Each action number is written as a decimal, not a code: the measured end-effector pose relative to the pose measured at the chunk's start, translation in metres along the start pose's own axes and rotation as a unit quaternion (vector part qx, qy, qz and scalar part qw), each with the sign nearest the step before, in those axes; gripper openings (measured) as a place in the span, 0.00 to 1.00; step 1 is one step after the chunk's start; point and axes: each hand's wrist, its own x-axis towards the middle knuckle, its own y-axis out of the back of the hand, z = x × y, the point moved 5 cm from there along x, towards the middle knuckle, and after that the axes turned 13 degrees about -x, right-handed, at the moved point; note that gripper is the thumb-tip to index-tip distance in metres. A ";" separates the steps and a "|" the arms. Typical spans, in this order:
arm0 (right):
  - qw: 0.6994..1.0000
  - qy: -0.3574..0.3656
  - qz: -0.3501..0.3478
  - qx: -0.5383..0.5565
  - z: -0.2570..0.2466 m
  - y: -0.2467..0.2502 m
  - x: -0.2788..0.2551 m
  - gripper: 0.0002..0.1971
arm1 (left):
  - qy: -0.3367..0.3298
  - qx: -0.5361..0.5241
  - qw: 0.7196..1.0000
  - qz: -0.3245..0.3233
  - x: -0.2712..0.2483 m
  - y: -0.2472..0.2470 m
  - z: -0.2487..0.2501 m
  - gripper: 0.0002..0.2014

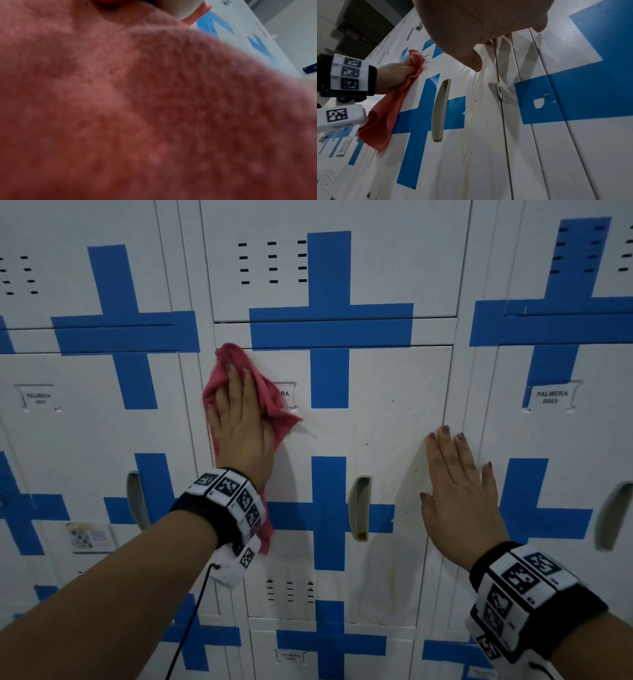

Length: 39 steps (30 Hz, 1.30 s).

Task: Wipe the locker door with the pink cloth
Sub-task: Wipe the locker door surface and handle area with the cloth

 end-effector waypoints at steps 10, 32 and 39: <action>1.000 0.002 0.005 0.011 0.000 -0.002 0.001 0.43 | -0.145 0.095 0.982 -0.074 0.009 -0.034 0.049 0.33; 1.000 0.012 -0.022 -0.015 0.004 0.002 -0.001 0.41 | -0.335 0.037 0.937 -0.088 -0.019 -0.032 0.015 0.21; 1.000 0.008 -0.027 -0.005 0.002 0.003 -0.001 0.41 | -0.205 0.118 0.967 -0.095 -0.015 -0.016 0.002 0.30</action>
